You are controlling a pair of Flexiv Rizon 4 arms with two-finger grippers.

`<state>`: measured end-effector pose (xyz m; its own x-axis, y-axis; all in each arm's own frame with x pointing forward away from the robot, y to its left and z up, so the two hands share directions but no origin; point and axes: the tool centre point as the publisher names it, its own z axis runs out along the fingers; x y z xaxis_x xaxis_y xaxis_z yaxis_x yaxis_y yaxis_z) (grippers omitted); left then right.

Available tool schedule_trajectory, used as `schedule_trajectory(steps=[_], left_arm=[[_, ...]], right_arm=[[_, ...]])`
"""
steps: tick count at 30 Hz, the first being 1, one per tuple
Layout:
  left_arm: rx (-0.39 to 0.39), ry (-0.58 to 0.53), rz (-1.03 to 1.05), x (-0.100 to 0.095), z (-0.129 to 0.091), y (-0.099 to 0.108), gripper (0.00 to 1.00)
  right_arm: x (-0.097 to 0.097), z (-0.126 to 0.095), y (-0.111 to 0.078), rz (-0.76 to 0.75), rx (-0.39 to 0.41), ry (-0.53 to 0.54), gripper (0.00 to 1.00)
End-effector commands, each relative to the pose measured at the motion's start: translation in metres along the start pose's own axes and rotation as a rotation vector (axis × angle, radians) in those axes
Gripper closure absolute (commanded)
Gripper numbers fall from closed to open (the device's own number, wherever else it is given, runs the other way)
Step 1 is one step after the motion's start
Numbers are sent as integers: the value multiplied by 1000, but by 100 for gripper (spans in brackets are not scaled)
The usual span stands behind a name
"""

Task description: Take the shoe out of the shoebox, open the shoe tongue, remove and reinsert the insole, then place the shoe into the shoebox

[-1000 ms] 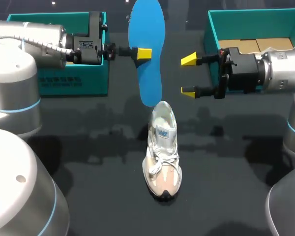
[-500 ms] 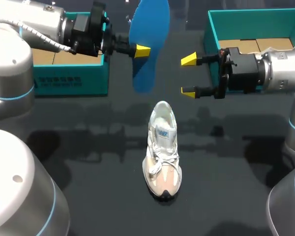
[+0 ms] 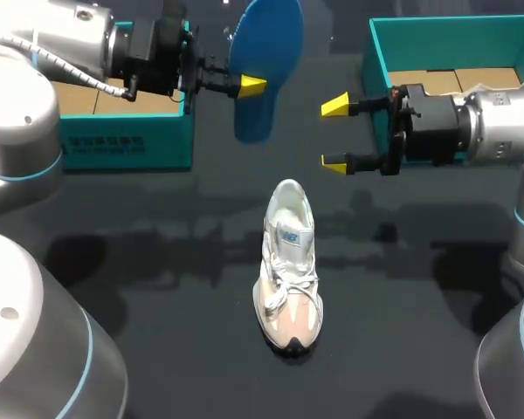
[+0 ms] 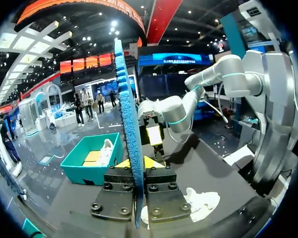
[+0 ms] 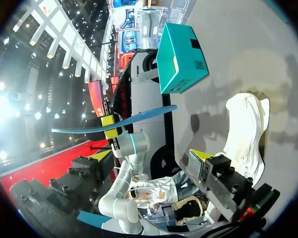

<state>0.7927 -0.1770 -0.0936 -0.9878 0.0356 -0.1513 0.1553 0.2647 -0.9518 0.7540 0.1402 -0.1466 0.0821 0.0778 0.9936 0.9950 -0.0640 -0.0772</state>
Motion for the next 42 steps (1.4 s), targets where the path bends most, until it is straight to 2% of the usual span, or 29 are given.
schedule_trajectory(steps=[1,8,15,18,31,36,40,42], left_arm=[[-28,-28,137,2,1,-1,100],[-39,-33,375,0,4,4,100],[-52,-109,527,-6,7,17,100],[-70,-170,681,-7,8,24,100],[-66,-184,691,-8,9,26,100],[-59,-199,888,-3,10,32,100],[-9,-198,1010,-1,10,35,100],[-19,-212,1082,0,9,36,100]], right_arm=[[0,1,0,1,-2,-1,0],[0,1,0,1,-2,-1,0],[0,1,0,1,-2,-1,0],[0,1,0,1,-2,-1,0],[0,1,0,1,-2,-1,0],[0,1,0,1,-2,-1,0],[0,1,0,1,-2,-1,0],[0,1,0,1,-2,-1,0]])
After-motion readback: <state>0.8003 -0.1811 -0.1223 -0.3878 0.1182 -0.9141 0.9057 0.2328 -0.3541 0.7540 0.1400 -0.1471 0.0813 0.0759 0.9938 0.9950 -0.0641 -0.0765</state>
